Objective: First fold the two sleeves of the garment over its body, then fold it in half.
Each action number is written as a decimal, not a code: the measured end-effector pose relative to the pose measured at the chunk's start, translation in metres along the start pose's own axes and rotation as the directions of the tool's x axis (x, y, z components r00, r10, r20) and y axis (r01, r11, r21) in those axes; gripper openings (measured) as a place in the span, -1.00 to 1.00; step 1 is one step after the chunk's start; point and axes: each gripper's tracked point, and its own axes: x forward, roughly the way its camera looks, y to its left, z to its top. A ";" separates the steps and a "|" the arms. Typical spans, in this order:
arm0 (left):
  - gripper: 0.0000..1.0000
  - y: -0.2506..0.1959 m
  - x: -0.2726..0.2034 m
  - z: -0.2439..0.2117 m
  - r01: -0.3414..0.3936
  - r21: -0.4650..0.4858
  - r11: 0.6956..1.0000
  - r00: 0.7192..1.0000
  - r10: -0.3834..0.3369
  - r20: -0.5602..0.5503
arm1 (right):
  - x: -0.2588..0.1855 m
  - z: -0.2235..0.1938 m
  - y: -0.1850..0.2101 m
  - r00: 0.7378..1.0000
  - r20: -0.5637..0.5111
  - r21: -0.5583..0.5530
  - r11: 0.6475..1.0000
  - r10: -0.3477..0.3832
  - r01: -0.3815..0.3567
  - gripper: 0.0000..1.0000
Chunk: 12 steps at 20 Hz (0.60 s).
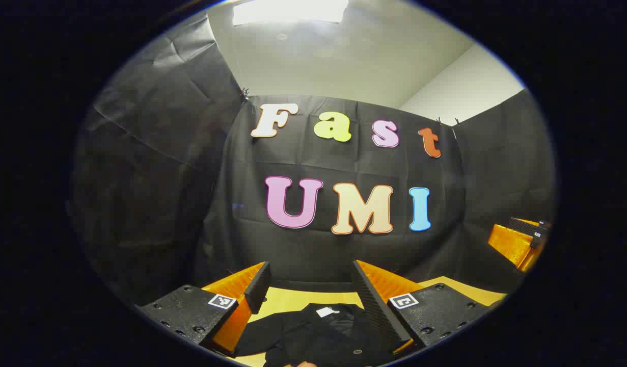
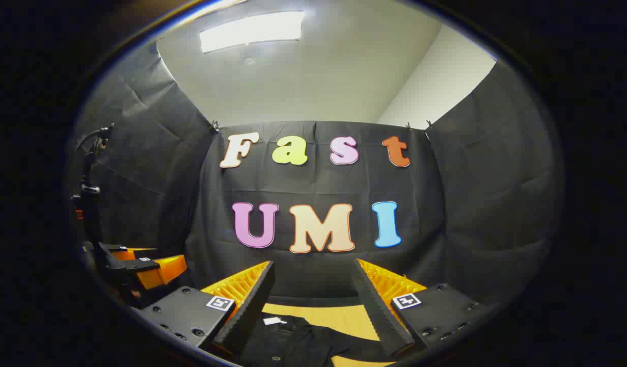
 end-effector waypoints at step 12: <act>0.84 -0.006 0.002 0.003 0.019 0.010 1.000 1.000 -0.019 0.012 | 0.001 -0.003 0.004 1.000 -0.015 -0.004 1.000 0.021 -0.021 0.93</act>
